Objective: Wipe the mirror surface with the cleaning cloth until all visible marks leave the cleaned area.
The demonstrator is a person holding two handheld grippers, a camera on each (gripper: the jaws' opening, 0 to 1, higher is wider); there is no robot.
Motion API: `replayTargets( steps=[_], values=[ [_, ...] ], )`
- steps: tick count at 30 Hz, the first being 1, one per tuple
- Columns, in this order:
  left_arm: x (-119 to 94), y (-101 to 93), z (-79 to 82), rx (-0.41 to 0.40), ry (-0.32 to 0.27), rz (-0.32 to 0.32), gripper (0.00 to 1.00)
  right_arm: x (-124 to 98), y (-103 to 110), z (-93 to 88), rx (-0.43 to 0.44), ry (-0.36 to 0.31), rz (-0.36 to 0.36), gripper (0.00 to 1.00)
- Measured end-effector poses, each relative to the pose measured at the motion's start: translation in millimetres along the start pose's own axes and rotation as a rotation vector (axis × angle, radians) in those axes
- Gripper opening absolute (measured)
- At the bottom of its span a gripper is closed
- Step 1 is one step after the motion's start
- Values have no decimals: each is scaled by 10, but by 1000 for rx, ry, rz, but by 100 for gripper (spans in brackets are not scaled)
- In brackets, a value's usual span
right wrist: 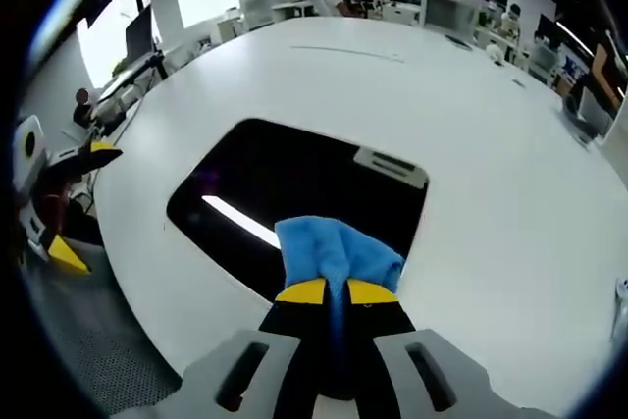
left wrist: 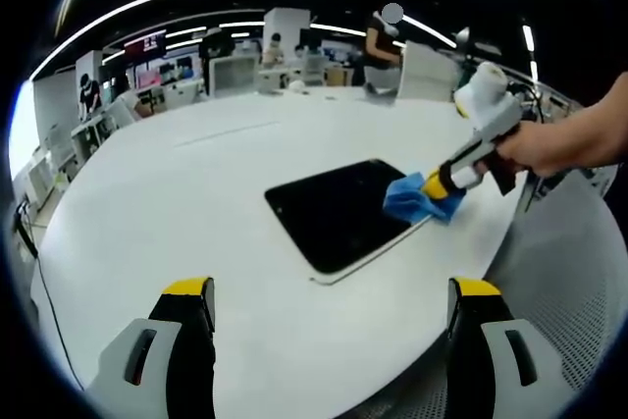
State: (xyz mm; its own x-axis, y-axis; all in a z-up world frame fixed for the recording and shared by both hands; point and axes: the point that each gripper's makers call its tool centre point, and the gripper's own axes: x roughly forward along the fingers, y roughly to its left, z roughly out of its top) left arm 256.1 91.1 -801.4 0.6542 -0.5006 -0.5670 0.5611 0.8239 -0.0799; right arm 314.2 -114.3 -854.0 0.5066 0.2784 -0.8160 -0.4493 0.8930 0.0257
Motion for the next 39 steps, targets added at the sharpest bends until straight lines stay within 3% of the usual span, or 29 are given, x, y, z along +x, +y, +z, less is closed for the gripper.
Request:
replayTargets(
  steps=[39],
  values=[
    [6, -29, -2, 4, 3, -12, 99, 119, 460, 149, -88, -14, 52, 1]
  ],
)
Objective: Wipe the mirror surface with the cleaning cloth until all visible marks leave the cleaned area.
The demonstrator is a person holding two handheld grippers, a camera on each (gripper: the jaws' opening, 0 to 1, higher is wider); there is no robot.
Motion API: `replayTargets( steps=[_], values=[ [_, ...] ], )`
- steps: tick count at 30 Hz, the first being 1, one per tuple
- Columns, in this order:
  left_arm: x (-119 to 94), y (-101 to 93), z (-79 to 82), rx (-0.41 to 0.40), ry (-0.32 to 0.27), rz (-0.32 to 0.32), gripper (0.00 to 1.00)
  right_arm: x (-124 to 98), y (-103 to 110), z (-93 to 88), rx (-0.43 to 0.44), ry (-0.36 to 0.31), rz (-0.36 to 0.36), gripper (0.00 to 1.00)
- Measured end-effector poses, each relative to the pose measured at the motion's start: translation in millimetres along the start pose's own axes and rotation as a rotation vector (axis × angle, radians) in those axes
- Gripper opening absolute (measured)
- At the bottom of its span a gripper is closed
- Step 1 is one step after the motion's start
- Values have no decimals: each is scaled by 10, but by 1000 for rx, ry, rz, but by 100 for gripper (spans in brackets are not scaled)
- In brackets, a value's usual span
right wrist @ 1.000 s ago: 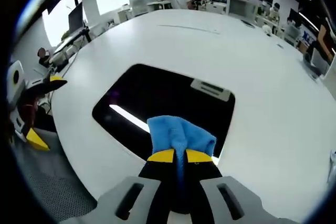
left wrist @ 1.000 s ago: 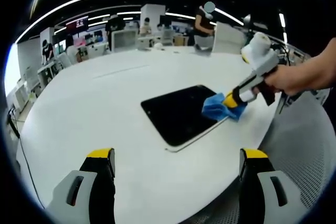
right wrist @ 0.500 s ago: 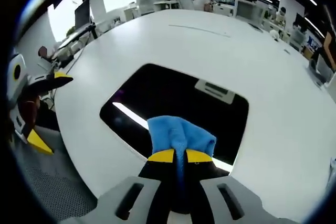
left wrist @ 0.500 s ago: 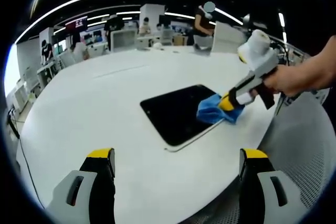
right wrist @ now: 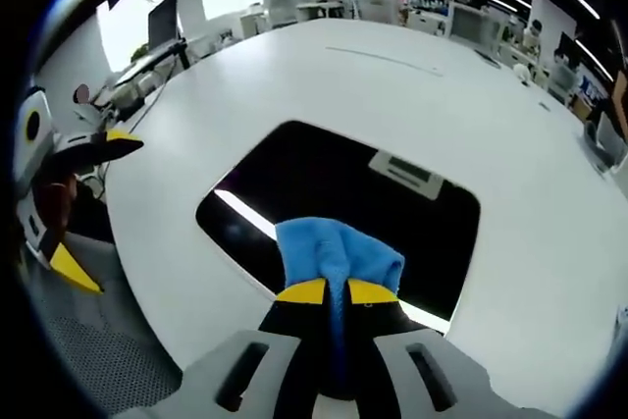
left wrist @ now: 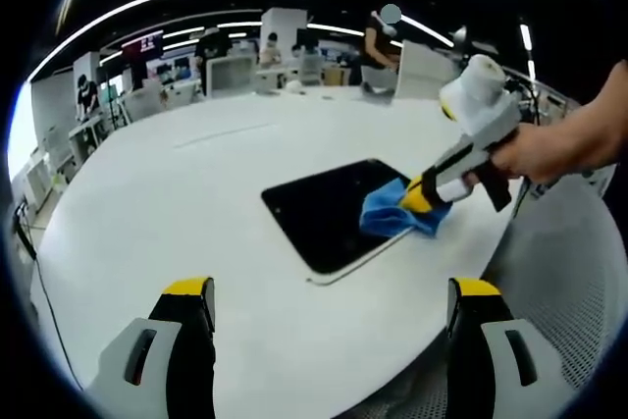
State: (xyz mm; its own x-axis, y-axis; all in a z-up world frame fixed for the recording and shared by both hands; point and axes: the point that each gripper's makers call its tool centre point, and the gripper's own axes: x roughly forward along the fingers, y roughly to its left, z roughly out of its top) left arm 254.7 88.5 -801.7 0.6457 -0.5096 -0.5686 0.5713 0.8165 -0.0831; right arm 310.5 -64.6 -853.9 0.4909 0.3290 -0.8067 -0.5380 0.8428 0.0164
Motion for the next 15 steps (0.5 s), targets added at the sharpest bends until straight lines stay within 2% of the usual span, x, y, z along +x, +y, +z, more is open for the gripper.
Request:
replayTargets(
  steps=[15],
  values=[
    [0, -3, -14, 9, 9, -2, 99, 73, 183, 96, -23, -21, 31, 1]
  ],
)
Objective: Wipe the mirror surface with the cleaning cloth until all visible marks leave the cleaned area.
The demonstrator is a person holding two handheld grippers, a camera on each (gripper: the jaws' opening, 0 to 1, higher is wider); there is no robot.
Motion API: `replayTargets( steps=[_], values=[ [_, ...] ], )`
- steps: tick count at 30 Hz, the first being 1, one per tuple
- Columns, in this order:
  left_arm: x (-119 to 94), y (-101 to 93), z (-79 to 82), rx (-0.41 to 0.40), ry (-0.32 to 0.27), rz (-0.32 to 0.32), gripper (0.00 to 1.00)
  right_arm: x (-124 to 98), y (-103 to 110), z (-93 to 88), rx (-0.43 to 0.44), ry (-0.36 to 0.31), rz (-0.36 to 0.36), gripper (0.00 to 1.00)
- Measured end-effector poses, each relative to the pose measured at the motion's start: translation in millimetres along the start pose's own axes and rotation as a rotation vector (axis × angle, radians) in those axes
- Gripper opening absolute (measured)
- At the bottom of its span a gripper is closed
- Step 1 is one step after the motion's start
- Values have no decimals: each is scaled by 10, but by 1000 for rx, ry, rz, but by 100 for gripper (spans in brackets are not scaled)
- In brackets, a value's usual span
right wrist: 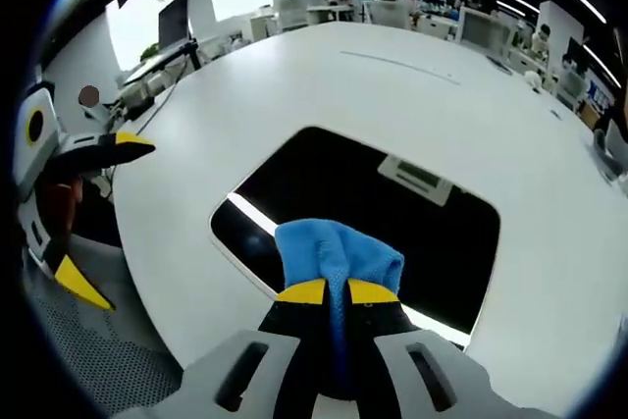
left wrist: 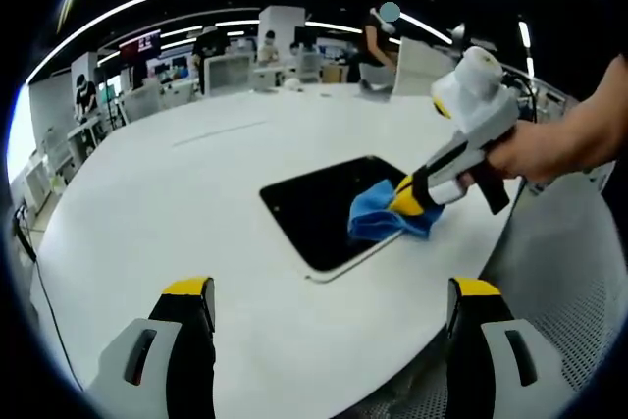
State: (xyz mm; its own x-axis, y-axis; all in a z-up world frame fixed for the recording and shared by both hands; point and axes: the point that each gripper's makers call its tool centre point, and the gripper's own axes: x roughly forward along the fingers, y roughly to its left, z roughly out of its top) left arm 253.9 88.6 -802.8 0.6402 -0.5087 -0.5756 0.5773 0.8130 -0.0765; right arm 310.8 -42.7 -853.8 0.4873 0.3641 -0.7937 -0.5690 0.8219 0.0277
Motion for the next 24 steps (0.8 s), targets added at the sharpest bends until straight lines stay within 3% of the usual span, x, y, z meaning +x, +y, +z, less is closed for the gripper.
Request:
replayTargets(
  steps=[24],
  values=[
    [2, 22, 10, -21, -7, 7, 99, 104, 235, 123, -48, -28, 23, 2]
  ],
)
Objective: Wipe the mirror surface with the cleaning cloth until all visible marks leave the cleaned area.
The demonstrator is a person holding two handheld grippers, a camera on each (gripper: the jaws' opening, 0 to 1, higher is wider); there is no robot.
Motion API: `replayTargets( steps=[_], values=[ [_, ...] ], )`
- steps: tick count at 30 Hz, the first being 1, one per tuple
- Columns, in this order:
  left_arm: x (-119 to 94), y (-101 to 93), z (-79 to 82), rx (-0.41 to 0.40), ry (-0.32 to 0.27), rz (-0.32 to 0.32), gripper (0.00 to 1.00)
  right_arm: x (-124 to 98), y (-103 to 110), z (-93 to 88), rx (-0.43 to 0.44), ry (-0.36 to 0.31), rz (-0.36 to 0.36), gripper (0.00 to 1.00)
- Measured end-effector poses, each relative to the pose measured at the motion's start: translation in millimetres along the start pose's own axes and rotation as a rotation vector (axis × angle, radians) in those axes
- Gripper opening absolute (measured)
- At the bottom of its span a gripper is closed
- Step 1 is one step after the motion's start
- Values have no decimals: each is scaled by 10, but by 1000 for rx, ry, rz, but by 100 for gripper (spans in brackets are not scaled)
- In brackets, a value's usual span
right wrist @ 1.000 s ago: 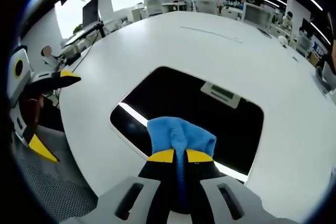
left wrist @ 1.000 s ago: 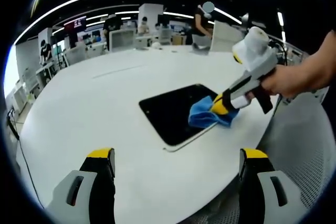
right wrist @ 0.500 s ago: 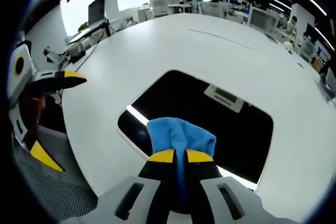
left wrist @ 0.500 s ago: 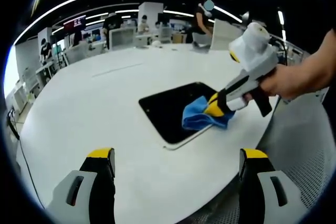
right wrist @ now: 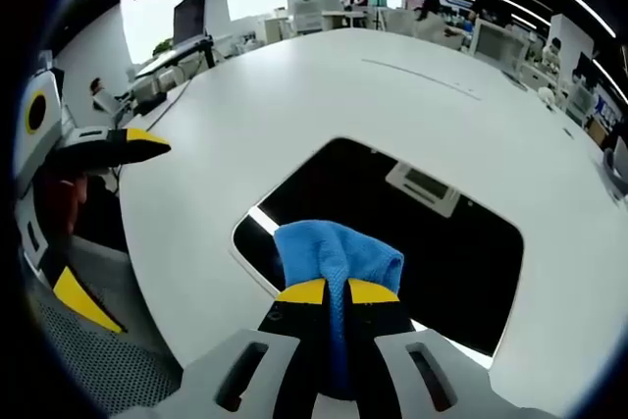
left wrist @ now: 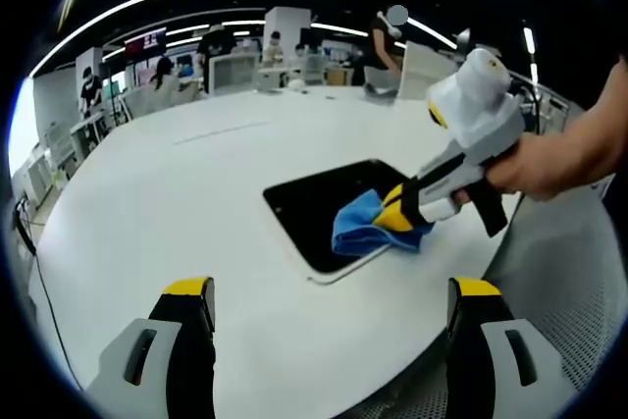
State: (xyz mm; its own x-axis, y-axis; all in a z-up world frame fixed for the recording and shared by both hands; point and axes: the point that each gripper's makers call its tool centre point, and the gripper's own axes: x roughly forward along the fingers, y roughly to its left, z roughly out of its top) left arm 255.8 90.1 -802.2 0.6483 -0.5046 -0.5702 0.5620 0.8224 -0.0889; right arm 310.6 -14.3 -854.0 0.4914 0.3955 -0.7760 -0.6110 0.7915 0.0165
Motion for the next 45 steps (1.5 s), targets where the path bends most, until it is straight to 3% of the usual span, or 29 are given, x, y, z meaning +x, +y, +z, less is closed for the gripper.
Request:
replayTargets(
  steps=[11, 14, 16, 21, 45],
  values=[
    [0, 4, 6, 0, -4, 2, 99, 54, 162, 70, -11, -25, 44, 2],
    [0, 2, 7, 1, -5, 1, 99, 86, 299, 119, -37, -41, 85, 2],
    [2, 0, 2, 0, -3, -1, 99, 115, 375, 157, -108, -43, 94, 2],
    [3, 1, -2, 1, -3, 0, 99, 186, 490, 230, -85, -37, 111, 2],
    [-1, 19, -6, -6, -2, 7, 99, 209, 543, 262, -118, -22, 158, 2]
  ],
)
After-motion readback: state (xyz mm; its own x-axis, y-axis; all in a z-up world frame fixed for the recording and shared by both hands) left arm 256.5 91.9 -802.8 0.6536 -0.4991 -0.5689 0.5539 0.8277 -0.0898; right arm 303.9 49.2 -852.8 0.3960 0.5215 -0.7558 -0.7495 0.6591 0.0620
